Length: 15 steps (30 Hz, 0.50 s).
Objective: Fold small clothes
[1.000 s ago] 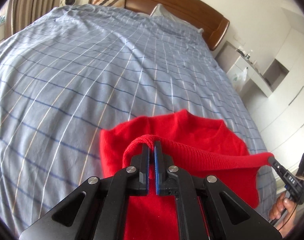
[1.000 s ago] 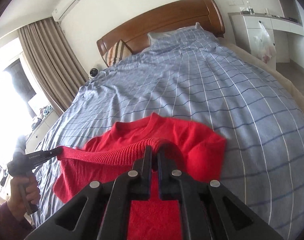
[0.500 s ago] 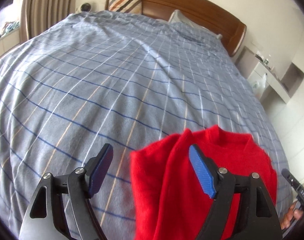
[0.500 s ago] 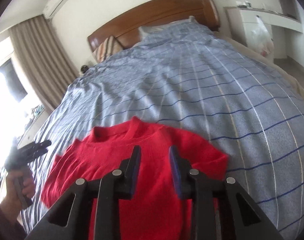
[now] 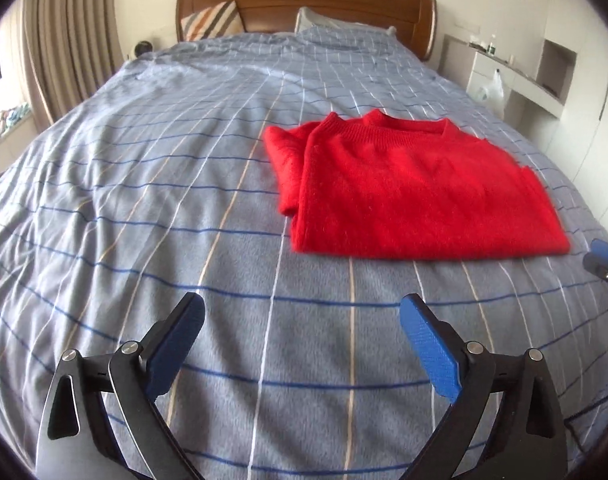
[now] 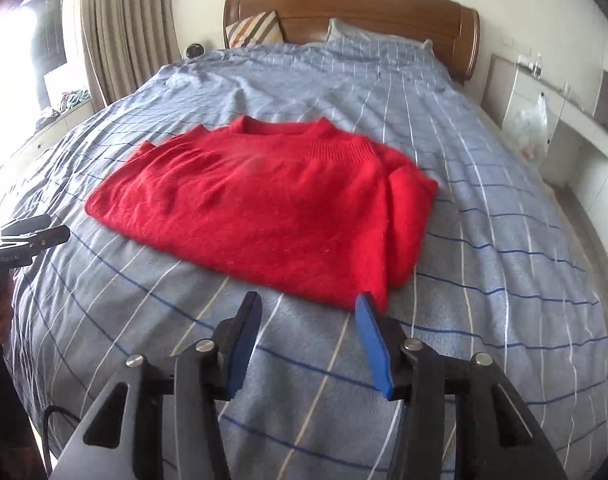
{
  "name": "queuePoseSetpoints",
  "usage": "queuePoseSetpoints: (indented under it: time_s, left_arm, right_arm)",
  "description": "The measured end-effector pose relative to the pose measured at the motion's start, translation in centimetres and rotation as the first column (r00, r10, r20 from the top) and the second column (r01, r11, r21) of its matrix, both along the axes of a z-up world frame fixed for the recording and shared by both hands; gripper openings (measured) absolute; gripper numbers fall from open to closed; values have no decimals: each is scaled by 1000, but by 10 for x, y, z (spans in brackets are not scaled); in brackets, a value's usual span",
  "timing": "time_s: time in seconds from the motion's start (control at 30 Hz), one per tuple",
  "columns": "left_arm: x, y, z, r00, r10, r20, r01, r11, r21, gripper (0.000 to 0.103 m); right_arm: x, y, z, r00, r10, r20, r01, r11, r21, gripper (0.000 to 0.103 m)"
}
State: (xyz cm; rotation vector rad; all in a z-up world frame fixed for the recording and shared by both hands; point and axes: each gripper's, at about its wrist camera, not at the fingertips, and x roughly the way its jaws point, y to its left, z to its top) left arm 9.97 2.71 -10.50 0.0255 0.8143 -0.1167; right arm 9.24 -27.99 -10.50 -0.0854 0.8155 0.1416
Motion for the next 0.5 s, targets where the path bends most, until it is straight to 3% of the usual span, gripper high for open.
queuePoseSetpoints:
  time_s: [0.2, 0.3, 0.5]
  left_arm:
    - [3, -12, -40, 1000, 24, -4, -24, 996, 81, 99]
    - [-1, -10, -45, 999, 34, 28, -36, 997, 75, 102]
    - [-2, -8, -50, 998, 33, 44, -35, 998, 55, 103]
  right_arm:
    - [-12, 18, -34, 999, -32, -34, 34, 998, 61, 52]
    - [-15, 19, -53, 998, -53, -36, 55, 997, 63, 53]
    - [-15, 16, -61, 996, -85, -16, 86, 994, 70, 64]
